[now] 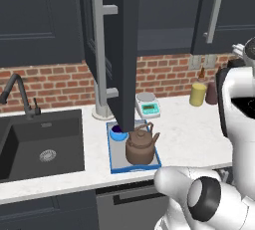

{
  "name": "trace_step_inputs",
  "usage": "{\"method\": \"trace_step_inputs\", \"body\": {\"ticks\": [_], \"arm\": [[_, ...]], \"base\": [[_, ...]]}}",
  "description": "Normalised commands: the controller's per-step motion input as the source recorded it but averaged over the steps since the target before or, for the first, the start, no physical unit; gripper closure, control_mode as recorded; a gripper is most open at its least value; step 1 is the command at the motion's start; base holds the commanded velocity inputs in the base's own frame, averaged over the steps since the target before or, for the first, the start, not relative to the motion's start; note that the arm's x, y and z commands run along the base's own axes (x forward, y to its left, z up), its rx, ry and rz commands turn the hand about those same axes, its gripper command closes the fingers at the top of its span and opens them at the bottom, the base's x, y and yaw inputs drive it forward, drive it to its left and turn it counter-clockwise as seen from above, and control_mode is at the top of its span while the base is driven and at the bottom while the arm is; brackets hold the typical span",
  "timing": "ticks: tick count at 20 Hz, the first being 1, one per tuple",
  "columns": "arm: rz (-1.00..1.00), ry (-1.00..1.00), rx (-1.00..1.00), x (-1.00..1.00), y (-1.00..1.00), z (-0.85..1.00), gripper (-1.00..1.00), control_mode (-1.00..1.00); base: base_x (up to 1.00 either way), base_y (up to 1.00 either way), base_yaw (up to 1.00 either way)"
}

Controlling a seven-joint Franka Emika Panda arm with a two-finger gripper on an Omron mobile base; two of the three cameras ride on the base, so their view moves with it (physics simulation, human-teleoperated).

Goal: Pick the kettle from the counter and place it on the tray. Then pick the mug from the cabinet and place it on the tray. Then close the cabinet doors.

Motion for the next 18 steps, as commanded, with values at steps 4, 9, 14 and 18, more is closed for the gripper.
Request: {"method": "trace_step_inputs", "body": {"ticks": [4,9,14,18], "arm": [[0.0,0.07,-0.03,-0.17,0.11,-0.15,-1.0,-1.0],[0.0,0.01,-0.05,-0.33,0.1,-0.22,-1.0,-1.0],[0.04,0.0,-0.25,-0.41,0.48,-0.46,-1.0,-1.0],[0.18,0.01,-0.31,-0.07,0.64,-0.43,-1.0,-1.0]], "base": [[0.0,0.0,0.0],[0.0,0.0,0.0],[0.0,0.0,0.0],[0.0,0.0,0.0]]}}
